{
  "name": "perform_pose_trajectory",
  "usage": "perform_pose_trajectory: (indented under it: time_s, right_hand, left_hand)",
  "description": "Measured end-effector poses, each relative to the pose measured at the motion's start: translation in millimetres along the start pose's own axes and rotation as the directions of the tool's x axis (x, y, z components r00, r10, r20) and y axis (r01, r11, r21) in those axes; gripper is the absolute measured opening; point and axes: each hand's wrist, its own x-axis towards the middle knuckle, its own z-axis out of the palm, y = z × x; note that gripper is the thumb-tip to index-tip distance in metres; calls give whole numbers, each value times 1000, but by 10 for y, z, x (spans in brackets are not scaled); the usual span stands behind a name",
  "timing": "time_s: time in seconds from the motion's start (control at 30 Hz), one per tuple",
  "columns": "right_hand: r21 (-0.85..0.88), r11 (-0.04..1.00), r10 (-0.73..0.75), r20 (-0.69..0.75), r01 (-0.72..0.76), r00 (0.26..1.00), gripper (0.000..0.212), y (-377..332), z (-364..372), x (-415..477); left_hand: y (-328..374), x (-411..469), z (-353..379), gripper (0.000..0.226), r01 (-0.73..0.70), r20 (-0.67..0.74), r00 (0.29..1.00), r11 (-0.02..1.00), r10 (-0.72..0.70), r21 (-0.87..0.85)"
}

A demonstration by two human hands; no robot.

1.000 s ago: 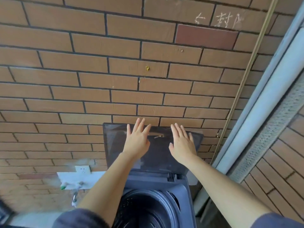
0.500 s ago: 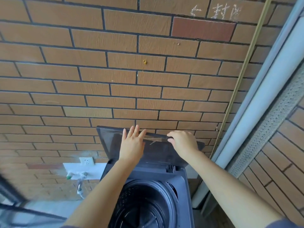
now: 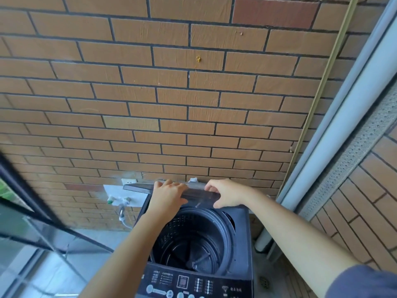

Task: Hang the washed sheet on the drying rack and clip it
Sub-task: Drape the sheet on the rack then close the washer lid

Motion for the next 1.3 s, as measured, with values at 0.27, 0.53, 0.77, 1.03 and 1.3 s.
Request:
perform_pose_trajectory:
  time_s: [0.27,0.53,0.77,1.03,1.3]
  right_hand:
    - [-107,994,41,107,-29,993,70,-30,634,5]
    - [-139,985,134,206,-106,969,60,49,1435,116]
    - [-132,969,234,216,-209,948,48,59,1946,194]
    - [-64,958,284,133,-278,949,48,63,2172,197]
    - [391,882,280,16,-264,960,47,18,2102,1]
  left_hand:
    - [-59,-384,368,61,-90,269,960,996,84,11]
    - [0,-679,969,55,-76,500,865,996,47,38]
    - [-18,-876,1406,62,-34,592,806,999,26,2]
    - [-43,-926,1541,64,0,583,811,998,36,-62]
    - [36,-1295,1366,47,367,491,859,845,-146,-389]
